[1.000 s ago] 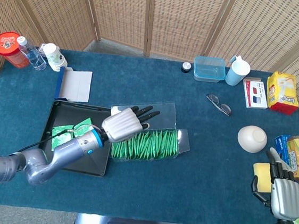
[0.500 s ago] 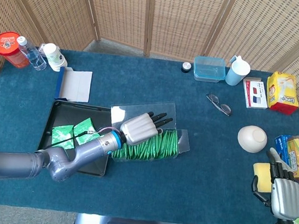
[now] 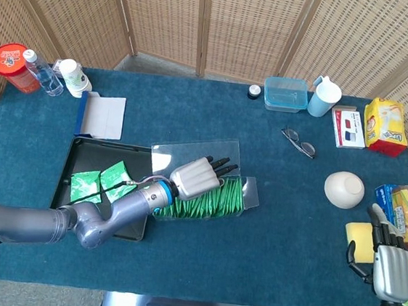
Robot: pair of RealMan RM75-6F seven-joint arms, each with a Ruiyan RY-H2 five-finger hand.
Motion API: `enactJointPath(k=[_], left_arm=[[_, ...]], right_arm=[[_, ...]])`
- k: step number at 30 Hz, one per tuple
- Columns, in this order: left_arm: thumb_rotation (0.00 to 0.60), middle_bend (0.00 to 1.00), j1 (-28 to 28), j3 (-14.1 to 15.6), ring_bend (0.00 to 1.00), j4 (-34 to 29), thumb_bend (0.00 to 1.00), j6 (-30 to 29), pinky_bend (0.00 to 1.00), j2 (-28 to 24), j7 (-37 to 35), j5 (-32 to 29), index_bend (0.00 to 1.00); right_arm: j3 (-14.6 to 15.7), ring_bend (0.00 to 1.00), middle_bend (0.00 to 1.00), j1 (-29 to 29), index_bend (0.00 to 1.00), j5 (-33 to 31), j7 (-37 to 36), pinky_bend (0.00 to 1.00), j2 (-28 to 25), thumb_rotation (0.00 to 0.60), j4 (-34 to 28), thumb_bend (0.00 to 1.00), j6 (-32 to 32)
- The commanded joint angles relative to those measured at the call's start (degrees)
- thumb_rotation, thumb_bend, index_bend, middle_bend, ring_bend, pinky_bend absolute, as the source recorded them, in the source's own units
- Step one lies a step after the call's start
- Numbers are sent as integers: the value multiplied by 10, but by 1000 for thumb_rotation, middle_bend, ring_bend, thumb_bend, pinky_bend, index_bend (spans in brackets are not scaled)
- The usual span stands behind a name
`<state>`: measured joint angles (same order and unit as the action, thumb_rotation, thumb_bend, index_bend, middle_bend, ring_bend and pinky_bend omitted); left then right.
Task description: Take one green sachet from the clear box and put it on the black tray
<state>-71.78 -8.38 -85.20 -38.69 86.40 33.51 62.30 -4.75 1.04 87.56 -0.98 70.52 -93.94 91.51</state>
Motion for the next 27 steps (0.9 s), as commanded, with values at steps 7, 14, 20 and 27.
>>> enactJointPath(k=[7, 14, 20, 27], left_arm=[[600, 29, -9, 11, 0, 13, 438, 3, 276, 7, 10, -27, 421], [600, 29, -15, 11, 0, 22, 437, 0, 276, 14, 10, -38, 409], [600, 29, -14, 16, 0, 13, 436, -7, 276, 7, 7, -39, 389], [600, 29, -6, 27, 0, -11, 436, -18, 276, -16, 10, -27, 382]], right_arm=[[0, 166, 90, -1, 0, 0, -1, 194, 1, 249, 1, 582, 0], [1, 166, 90, -4, 0, -1, -2, 194, 0, 248, 1, 583, 2], [0, 166, 90, -6, 0, 0, -3, 194, 1, 248, 1, 583, 5], [0, 166, 90, -5, 0, 1, -4, 194, 1, 248, 1, 583, 3]])
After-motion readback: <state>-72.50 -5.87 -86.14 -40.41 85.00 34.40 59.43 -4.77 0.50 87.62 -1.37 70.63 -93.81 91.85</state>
